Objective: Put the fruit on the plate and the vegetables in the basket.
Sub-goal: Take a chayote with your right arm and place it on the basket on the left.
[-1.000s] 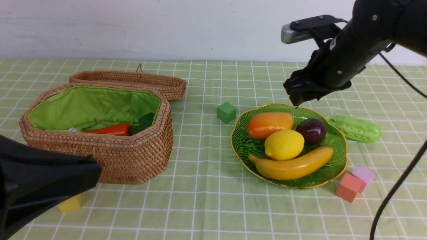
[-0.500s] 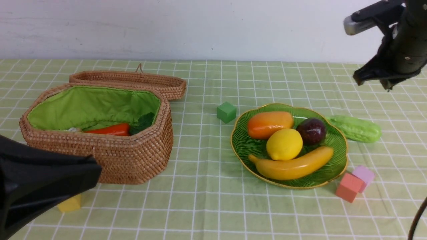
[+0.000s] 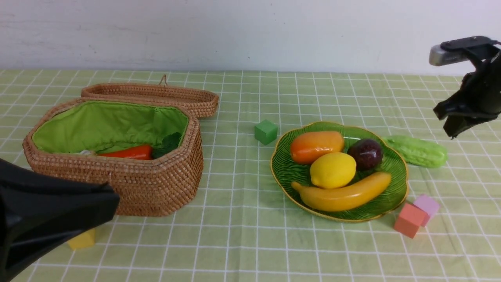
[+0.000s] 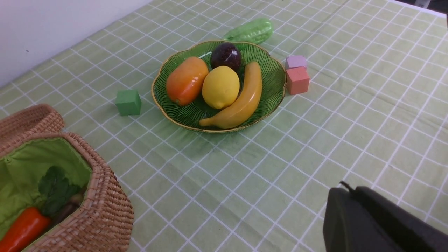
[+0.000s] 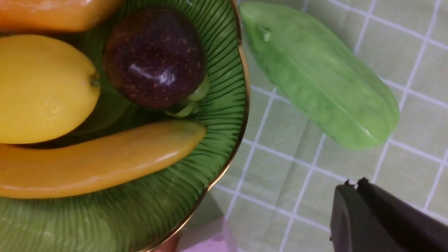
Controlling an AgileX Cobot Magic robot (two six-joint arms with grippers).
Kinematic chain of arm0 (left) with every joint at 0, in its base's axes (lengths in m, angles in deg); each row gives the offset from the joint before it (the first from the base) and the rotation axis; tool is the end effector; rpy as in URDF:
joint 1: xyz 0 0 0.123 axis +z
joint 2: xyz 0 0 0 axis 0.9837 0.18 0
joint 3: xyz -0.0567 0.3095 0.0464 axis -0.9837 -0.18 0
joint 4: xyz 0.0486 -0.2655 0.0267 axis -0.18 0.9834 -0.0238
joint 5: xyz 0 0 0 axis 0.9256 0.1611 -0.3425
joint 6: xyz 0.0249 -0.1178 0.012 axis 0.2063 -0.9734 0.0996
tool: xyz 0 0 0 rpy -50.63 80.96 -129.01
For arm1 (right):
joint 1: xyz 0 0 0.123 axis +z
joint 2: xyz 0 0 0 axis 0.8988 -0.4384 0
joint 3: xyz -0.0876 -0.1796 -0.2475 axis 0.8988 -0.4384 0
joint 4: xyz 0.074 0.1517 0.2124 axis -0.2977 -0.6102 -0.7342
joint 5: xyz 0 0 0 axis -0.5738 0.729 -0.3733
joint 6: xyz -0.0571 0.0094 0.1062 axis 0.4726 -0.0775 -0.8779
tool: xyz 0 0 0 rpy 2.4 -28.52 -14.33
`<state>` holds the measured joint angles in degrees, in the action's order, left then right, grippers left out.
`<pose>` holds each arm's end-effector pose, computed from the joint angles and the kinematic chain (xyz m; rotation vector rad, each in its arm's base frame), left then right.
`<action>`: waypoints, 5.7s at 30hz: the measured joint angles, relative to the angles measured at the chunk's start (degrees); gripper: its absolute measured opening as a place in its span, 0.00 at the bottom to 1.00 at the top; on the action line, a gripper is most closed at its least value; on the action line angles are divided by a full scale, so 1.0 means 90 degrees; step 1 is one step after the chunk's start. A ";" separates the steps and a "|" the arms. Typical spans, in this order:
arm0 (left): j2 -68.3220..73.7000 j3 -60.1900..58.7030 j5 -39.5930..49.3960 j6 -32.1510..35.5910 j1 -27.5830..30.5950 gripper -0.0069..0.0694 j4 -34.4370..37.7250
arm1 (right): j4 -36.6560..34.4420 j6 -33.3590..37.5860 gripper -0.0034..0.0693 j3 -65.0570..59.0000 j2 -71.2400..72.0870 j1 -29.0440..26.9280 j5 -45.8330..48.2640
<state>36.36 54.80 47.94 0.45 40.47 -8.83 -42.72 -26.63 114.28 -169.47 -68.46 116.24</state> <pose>0.0922 -0.0960 0.4108 0.8406 1.8190 -0.5136 0.4680 -0.0195 0.2750 -0.5053 2.6762 0.0508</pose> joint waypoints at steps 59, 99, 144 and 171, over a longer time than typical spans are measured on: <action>0.0000 0.0000 -0.0683 0.0000 0.0000 0.11 0.0745 | -0.0119 0.3743 0.77 0.0817 -0.2085 -0.0016 -0.1016; 0.0000 0.0000 -0.0326 -0.0007 0.0000 0.12 0.0439 | -0.0468 0.0774 0.67 0.0805 0.0046 -0.0016 0.1146; -0.0042 0.0000 0.0760 -0.4380 0.0000 0.13 -0.3542 | -0.1201 -0.1462 0.67 0.0428 0.0894 0.4853 -0.1630; -0.0042 0.0000 0.1782 -0.5867 0.0000 0.13 -0.5046 | -0.2285 0.0439 0.67 0.3604 -0.2297 0.5534 -0.3201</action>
<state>35.98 54.80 63.98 -52.36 40.47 -54.24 -63.29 -22.67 146.71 -190.14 -18.65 87.43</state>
